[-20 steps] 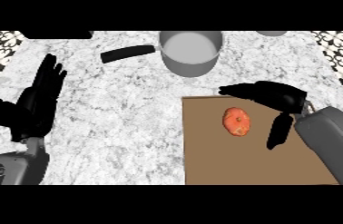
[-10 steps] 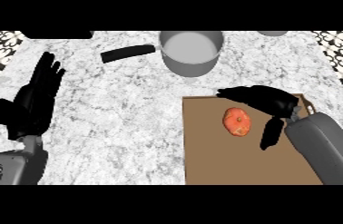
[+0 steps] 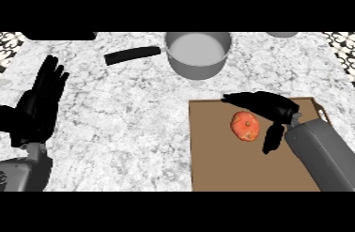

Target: Pick the squash from the tray and place it in the pot

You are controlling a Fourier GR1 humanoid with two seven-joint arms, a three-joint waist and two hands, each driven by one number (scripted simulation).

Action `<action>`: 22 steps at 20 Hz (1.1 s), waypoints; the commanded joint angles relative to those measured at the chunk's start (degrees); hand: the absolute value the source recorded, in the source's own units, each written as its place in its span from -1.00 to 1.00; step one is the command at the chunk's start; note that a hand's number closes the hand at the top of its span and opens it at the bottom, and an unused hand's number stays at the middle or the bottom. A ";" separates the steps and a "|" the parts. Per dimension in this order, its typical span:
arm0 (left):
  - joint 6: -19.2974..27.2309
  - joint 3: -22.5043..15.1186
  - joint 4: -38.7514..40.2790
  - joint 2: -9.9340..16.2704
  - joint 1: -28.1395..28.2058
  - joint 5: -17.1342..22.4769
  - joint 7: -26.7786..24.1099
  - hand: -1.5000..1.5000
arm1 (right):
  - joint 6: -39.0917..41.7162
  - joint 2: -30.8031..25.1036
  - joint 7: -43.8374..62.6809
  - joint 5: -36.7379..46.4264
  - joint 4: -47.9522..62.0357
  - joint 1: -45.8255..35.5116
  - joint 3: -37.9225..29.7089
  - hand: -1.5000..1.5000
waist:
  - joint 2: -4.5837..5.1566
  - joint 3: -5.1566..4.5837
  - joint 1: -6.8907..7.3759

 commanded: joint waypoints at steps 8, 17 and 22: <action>-2.80 1.58 4.94 -1.98 0.43 -0.92 -4.95 0.00 | -7.72 2.39 -12.28 10.07 9.22 -3.91 1.94 1.00 | 0.18 0.01 0.37; -1.42 1.68 4.17 -2.82 -3.24 -3.67 -0.35 0.00 | -11.18 4.88 -15.74 13.94 9.86 0.18 -0.12 1.00 | 0.03 0.00 -0.28; -2.65 2.53 1.09 -1.48 -2.40 -1.78 2.44 0.00 | -7.45 23.49 7.92 14.18 4.78 -3.25 4.10 1.00 | -0.53 -0.16 0.71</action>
